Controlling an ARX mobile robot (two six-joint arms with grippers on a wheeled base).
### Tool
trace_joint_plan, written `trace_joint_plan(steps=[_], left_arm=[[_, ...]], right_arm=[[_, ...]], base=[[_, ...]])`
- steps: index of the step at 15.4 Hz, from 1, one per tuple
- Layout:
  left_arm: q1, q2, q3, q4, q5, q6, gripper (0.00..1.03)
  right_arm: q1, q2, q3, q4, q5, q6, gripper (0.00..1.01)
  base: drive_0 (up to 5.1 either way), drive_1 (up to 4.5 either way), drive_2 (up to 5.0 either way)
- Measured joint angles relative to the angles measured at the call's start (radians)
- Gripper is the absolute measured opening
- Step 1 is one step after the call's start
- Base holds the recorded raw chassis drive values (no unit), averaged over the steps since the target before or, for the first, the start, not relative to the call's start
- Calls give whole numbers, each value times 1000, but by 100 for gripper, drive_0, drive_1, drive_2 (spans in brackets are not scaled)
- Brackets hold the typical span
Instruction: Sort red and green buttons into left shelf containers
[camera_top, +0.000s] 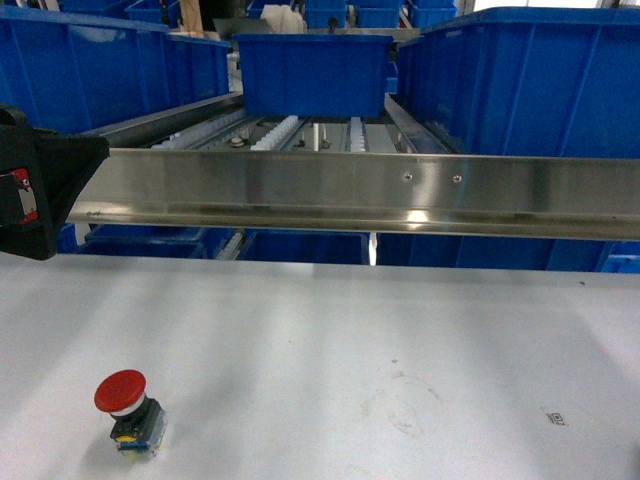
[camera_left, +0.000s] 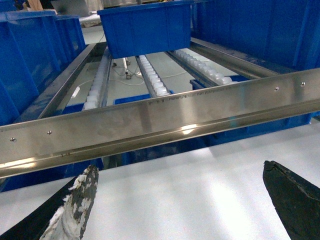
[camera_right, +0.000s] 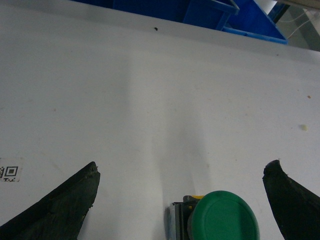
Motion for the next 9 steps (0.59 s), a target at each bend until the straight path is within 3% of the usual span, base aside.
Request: trace_joint_plan(steps=[9], left_arm=[[0,0,0,0,0,0,98]], right_arm=[[-20,100,35,36,0,1,98]], base=[[0,0,0]])
